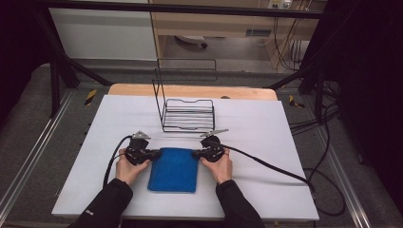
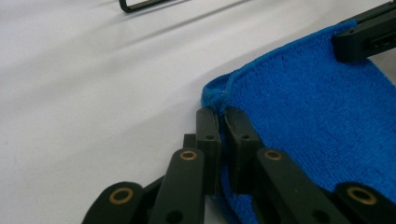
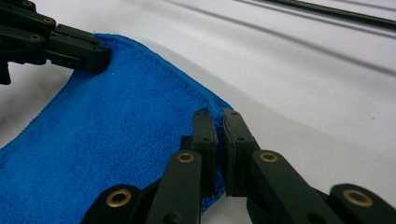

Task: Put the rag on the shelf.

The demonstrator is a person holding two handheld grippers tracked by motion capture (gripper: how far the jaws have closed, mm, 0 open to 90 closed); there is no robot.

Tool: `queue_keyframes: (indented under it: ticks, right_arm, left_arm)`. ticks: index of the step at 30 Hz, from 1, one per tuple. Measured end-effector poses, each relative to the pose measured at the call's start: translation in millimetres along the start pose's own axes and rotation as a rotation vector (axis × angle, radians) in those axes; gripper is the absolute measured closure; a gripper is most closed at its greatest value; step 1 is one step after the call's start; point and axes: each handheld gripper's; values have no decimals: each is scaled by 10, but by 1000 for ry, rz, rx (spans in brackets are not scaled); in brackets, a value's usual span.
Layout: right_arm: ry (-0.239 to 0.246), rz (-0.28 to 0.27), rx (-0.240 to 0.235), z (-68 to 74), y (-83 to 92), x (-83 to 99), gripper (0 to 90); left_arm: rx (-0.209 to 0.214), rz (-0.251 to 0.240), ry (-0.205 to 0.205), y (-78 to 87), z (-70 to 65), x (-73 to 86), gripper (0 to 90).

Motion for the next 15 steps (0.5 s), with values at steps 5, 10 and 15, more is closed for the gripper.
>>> queue_keyframes:
  ticks: [5,10,15]
  right_arm:
    - [17,-36,-17,38,85,-3,859]
    - [37,-82,-36,88,198,-7,859]
    - [81,-112,-34,132,284,15,858]
  left_arm:
    - [15,-48,-5,138,-11,10,852]
    - [19,-83,-19,252,-46,23,853]
    - [18,-113,-39,350,-107,30,853]
Point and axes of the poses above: each handheld gripper's, and its own axes: y roughly backward along the jaws, x roughly out of its underside, z roughly to its left, and after that the axes turned 10 degrees about z, right-handed
